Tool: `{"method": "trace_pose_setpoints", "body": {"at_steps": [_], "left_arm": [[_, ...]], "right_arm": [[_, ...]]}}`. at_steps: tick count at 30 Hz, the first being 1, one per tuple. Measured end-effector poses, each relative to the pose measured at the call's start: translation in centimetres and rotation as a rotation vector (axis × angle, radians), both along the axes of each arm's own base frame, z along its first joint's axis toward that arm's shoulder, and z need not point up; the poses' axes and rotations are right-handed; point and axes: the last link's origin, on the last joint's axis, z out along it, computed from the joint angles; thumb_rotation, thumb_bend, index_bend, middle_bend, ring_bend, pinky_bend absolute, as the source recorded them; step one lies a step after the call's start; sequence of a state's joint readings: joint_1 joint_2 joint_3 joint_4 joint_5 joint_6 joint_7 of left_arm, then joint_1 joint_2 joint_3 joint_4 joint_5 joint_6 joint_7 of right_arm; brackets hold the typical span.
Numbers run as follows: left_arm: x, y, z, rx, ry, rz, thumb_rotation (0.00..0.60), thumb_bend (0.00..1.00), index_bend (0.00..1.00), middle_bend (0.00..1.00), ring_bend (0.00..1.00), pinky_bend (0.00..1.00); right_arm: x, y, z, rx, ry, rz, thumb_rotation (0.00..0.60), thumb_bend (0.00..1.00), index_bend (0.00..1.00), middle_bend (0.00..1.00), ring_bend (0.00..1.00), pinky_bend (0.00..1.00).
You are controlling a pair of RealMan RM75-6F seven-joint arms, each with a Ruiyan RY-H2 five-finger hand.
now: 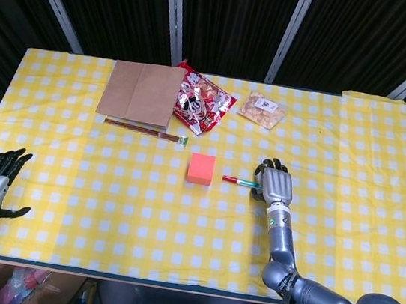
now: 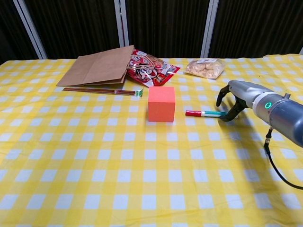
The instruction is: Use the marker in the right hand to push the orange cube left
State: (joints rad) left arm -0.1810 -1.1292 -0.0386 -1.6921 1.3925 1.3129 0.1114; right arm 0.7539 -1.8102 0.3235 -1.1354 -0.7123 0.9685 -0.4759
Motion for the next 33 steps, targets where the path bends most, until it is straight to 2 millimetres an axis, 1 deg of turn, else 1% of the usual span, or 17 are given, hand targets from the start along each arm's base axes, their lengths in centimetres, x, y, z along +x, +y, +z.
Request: {"method": "trace_pose_setpoints", "body": {"at_steps": [7,8,11,12,15,21,25,33], "left_arm": [[0.1,0.0,0.0,-0.002,-0.006,-0.001,0.600,0.03,0.00,0.00,0.00,0.04],[0.1,0.0,0.0,-0.001,-0.007,-0.001,0.600,0.03,0.00,0.00,0.00,0.04],[0.1,0.0,0.1,-0.001,-0.011,0.001,0.600,0.03,0.00,0.00,0.00,0.04],[0.1,0.0,0.1,-0.002,-0.012,0.001,0.600,0.03,0.00,0.00,0.00,0.04],[0.1,0.0,0.1,-0.003,-0.014,-0.001,0.600,0.03,0.00,0.00,0.00,0.04],[0.1,-0.1,0.1,-0.004,-0.016,-0.002,0.600,0.03,0.00,0.00,0.00,0.04],[0.1,-0.1,0.2,-0.004,-0.020,0.000,0.600,0.03,0.00,0.00,0.00,0.04],[0.0,-0.1,0.2,-0.008,-0.027,0.007,0.600,0.03,0.00,0.00,0.00,0.04]], "right_arm": [[-0.4,0.0,-0.4,0.004,0.009,-0.004,0.600,0.36,0.58,0.28,0.13,0.19],[-0.5,0.0,-0.5,0.003,0.010,-0.003,0.600,0.37,0.60,0.29,0.13,0.19],[-0.6,0.1,-0.5,0.001,0.008,-0.002,0.600,0.45,0.64,0.30,0.14,0.20],[-0.6,0.1,-0.5,0.000,0.006,-0.001,0.600,0.48,0.65,0.30,0.15,0.20],[-0.5,0.1,-0.5,-0.003,0.000,0.006,0.600,0.53,0.65,0.30,0.15,0.20],[-0.1,0.0,-0.3,-0.011,-0.004,0.030,0.600,0.55,0.66,0.30,0.15,0.20],[0.3,-0.3,0.7,-0.032,-0.008,0.061,0.600,0.55,0.66,0.30,0.15,0.20],[0.3,-1.6,3.7,-0.073,-0.013,0.128,0.600,0.56,0.66,0.31,0.15,0.20]]}}
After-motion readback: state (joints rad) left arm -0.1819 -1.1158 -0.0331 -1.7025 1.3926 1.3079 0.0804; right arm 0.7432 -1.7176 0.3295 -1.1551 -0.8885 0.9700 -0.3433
